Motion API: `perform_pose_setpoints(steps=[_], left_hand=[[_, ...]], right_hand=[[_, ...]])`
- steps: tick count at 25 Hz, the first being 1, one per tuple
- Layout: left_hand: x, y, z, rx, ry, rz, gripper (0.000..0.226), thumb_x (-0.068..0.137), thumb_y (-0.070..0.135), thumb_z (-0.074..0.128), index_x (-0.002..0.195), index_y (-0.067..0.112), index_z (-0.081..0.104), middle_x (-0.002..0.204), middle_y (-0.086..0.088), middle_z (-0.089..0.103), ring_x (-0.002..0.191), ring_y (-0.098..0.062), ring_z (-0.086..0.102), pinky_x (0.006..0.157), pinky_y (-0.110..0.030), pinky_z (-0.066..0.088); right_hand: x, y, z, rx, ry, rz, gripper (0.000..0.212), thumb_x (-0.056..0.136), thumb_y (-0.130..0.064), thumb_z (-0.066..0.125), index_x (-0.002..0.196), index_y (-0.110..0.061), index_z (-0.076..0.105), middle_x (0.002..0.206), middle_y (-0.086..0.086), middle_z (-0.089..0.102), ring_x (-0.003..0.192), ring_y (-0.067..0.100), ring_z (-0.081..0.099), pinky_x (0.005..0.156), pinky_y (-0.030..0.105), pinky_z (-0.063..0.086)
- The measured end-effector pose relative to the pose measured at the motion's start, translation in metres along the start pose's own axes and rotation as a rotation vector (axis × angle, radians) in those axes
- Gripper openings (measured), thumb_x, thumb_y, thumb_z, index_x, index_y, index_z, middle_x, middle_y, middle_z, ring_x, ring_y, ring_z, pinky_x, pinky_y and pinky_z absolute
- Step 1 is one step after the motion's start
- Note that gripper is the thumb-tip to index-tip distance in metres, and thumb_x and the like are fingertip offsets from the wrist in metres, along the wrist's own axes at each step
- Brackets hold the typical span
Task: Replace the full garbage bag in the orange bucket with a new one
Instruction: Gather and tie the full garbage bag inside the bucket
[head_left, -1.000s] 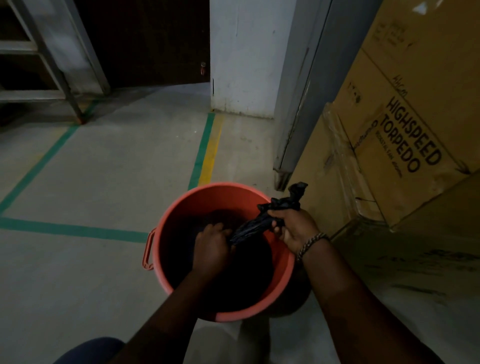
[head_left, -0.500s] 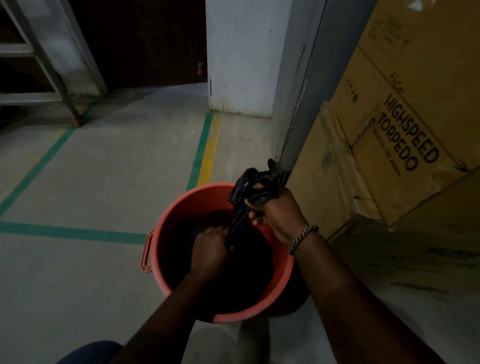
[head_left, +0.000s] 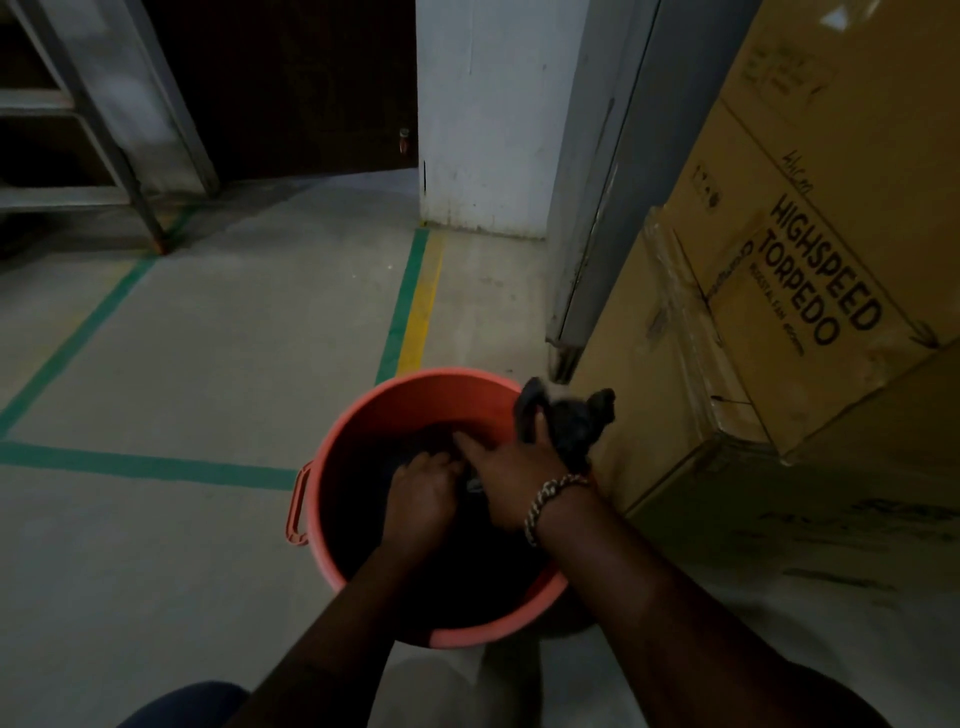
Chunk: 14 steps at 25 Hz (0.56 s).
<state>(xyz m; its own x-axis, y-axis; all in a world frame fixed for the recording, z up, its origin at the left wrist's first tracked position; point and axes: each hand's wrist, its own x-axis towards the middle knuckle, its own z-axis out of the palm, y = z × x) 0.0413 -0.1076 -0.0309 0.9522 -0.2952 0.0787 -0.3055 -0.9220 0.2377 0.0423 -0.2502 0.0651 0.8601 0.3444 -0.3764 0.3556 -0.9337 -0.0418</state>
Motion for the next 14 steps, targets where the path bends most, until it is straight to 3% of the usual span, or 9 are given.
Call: perform_pose_setpoints(steps=[2,3,6,10,14], left_hand=[[-0.002,-0.002,-0.006,0.055,0.05,0.002,0.032,0.083,0.039,0.044,0.089,0.023,0.072,0.09,-0.001,0.064,0.081,-0.031,0.06,0.06,-0.038,0.046],[-0.003,-0.002,-0.01,0.066,0.076,-0.015,0.033,0.085,0.041,0.044,0.084,0.023,0.072,0.089,-0.003,0.062,0.08,-0.032,0.057,0.058,-0.038,0.043],[-0.008,0.002,-0.015,0.075,0.103,-0.095,0.036,0.088,0.046,0.046,0.08,0.021,0.07,0.087,-0.007,0.058,0.079,-0.034,0.056,0.057,-0.038,0.042],[-0.009,0.013,-0.03,0.045,-0.047,-0.222,0.04,0.098,0.053,0.039,0.101,0.023,0.066,0.092,-0.005,0.072,0.086,-0.029,0.072,0.064,-0.035,0.054],[-0.003,0.011,-0.041,-0.021,-0.038,-0.3,0.04,0.099,0.053,0.043,0.109,0.022,0.066,0.101,-0.009,0.073,0.095,-0.033,0.071,0.075,-0.039,0.056]], right_hand=[[-0.002,0.012,0.017,0.139,0.004,0.101,0.037,0.088,-0.025,0.056,0.125,-0.024,0.06,0.119,0.009,0.07,0.112,0.033,0.067,0.1,0.046,0.051],[-0.004,0.015,0.025,0.224,0.005,0.125,0.031,0.088,-0.025,0.056,0.117,-0.022,0.065,0.116,0.009,0.071,0.108,0.032,0.068,0.093,0.041,0.054],[-0.008,0.014,0.04,0.397,-0.027,0.167,0.027,0.086,-0.027,0.054,0.108,-0.017,0.069,0.114,0.011,0.071,0.107,0.032,0.068,0.089,0.036,0.054],[-0.013,0.015,0.051,0.549,-0.05,0.188,0.025,0.093,-0.033,0.059,0.107,-0.015,0.068,0.116,0.013,0.071,0.109,0.031,0.066,0.087,0.032,0.049],[-0.036,0.004,0.056,0.503,0.032,0.189,0.023,0.094,-0.035,0.053,0.105,-0.016,0.059,0.11,0.017,0.07,0.104,0.037,0.066,0.079,0.036,0.049]])
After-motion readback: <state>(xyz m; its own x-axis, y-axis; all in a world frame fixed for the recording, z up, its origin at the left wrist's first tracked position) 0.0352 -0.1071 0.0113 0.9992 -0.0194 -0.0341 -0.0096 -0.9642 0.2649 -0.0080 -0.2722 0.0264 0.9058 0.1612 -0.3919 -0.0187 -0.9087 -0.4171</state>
